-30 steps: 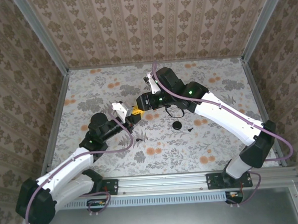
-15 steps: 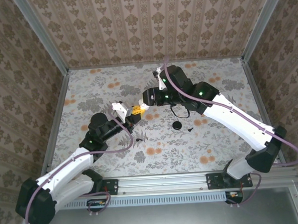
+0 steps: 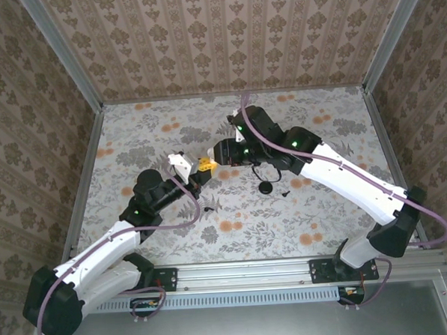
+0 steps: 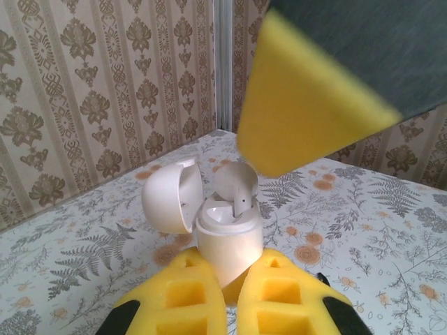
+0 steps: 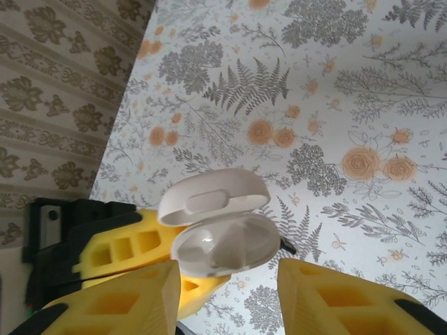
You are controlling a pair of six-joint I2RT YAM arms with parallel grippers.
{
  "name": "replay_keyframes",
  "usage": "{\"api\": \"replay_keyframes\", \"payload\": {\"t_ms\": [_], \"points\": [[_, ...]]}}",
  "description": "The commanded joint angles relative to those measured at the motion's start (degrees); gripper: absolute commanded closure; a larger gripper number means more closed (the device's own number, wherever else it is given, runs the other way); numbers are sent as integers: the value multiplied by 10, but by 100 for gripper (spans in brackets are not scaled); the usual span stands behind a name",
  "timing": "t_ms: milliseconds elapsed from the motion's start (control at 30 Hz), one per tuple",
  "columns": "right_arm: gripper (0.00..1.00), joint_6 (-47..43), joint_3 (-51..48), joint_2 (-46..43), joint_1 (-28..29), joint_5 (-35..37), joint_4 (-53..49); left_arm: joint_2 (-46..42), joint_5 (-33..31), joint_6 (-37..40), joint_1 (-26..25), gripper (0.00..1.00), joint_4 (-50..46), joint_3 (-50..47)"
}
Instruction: Insert the wireless bluetooth earbuds into the charging case
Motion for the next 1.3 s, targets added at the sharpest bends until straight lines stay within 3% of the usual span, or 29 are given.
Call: {"api": "replay_keyframes", "payload": {"t_ms": [0,200,800,967,1267], "points": [[61,11,18,11,2,10,-14,-18,-15,23,-7,100,-13,9],[64,12,26,24,5,10,-18,-23,-19,34,-11,100,-23,11],[85,-41,48,37,13,-19,-25,-25,-5,47,-15,100,-51,20],[87,-110,49,34,11,-51,-32,-36,25,48,-14,100,-59,19],[88,-220,25,17,-2,-148,-29,-49,133,22,2,100,-37,17]]}}
